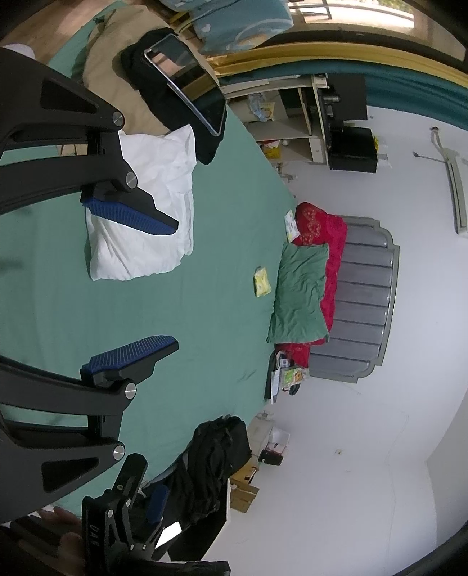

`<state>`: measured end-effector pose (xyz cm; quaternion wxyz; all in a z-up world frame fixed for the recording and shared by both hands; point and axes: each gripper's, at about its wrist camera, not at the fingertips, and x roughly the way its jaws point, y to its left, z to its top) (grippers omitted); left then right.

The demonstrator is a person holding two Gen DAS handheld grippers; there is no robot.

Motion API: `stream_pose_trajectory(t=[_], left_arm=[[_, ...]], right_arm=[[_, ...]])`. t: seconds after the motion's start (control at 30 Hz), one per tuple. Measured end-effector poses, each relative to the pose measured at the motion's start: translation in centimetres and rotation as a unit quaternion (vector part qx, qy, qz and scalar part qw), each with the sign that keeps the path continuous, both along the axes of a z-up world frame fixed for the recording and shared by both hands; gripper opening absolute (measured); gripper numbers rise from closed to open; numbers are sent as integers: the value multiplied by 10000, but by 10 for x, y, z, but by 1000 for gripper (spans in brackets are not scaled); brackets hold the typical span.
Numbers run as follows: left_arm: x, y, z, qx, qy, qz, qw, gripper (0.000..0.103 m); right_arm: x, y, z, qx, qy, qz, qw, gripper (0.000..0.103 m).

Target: Fold large clothes

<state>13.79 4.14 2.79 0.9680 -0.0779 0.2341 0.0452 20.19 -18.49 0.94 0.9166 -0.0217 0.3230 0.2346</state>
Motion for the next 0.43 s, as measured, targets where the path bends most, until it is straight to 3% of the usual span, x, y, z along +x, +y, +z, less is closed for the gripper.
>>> stream_pose_trajectory(t=[0.43], left_arm=[[1,1,-1,16,12,-13,10000,61]], right_arm=[[5,5,-10,-10,98,-30,9999,100]])
